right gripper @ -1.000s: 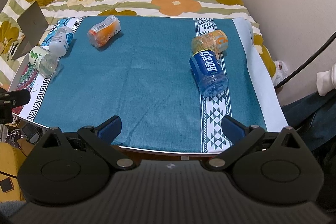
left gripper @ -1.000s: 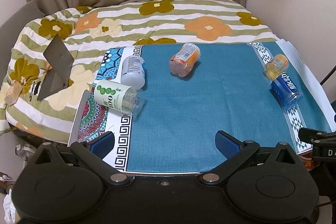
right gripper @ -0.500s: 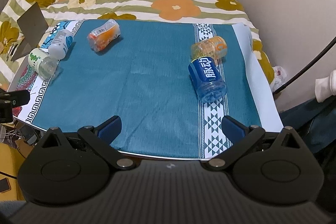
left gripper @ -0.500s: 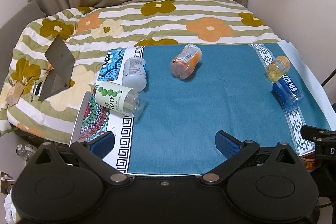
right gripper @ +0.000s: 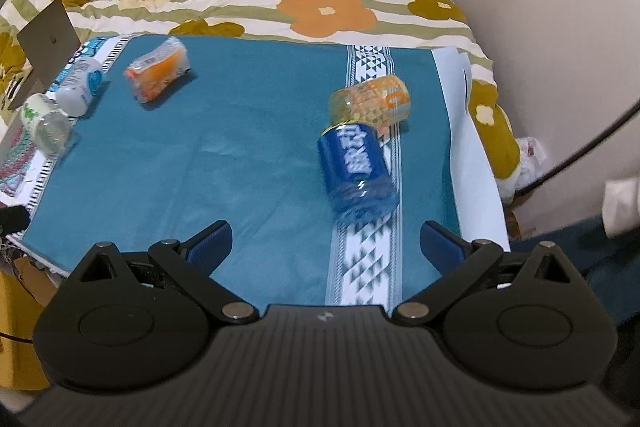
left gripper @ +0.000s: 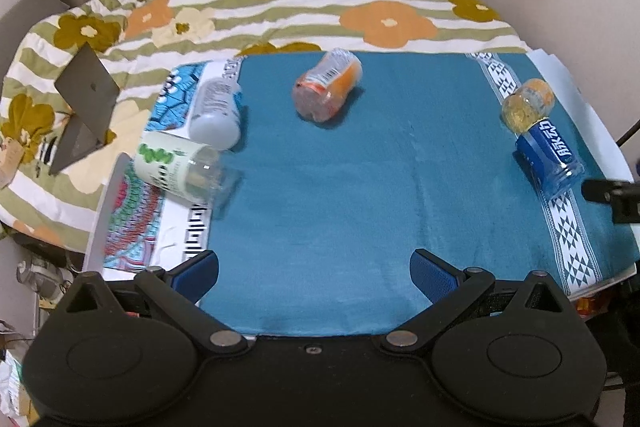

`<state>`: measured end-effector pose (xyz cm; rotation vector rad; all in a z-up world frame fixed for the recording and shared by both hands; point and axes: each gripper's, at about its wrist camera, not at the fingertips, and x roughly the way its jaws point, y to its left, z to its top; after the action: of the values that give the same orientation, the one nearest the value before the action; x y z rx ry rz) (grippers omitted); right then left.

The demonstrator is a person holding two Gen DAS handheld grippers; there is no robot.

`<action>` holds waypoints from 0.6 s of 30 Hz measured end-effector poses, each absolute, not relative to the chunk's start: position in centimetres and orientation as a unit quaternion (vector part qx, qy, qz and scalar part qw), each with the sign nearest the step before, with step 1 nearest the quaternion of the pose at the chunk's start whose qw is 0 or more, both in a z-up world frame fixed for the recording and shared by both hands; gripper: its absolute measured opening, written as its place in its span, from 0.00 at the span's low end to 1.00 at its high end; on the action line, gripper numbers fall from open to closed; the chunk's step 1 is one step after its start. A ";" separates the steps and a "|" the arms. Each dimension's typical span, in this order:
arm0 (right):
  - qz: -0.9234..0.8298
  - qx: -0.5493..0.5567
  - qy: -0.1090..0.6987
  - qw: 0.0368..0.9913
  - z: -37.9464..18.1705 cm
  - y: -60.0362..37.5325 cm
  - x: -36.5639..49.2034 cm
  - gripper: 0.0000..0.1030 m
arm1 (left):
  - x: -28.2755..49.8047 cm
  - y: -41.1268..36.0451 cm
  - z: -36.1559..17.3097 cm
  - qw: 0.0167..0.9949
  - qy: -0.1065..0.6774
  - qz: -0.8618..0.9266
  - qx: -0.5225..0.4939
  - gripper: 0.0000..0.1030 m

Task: Flip cup upright
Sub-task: 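Move the right tool toward the lying blue cup and close on it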

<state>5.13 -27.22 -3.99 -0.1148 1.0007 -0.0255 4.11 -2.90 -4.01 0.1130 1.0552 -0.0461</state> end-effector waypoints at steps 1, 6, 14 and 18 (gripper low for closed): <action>-0.008 -0.060 0.480 0.875 -4.5 -27.7 5.9 1.00 | 4.4 -3.1 -4.4 0.862 0.505 -0.021 0.053 1.00; 0.028 -0.071 0.496 0.865 -7.4 -29.7 9.5 1.00 | 6.2 -4.4 -6.2 0.854 0.518 -0.007 0.042 1.00; 0.074 -0.090 0.517 0.848 -10.8 -31.1 14.3 1.00 | 8.6 -6.0 -8.5 0.847 0.531 0.004 0.031 1.00; 0.088 -0.084 0.532 0.838 -12.1 -31.5 15.9 1.00 | 9.1 -6.5 -9.2 0.844 0.535 0.007 0.027 1.00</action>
<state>15.95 -31.54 -12.13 -0.1767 1.1248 0.1866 9.15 -6.50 -9.17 0.0579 1.1301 0.0151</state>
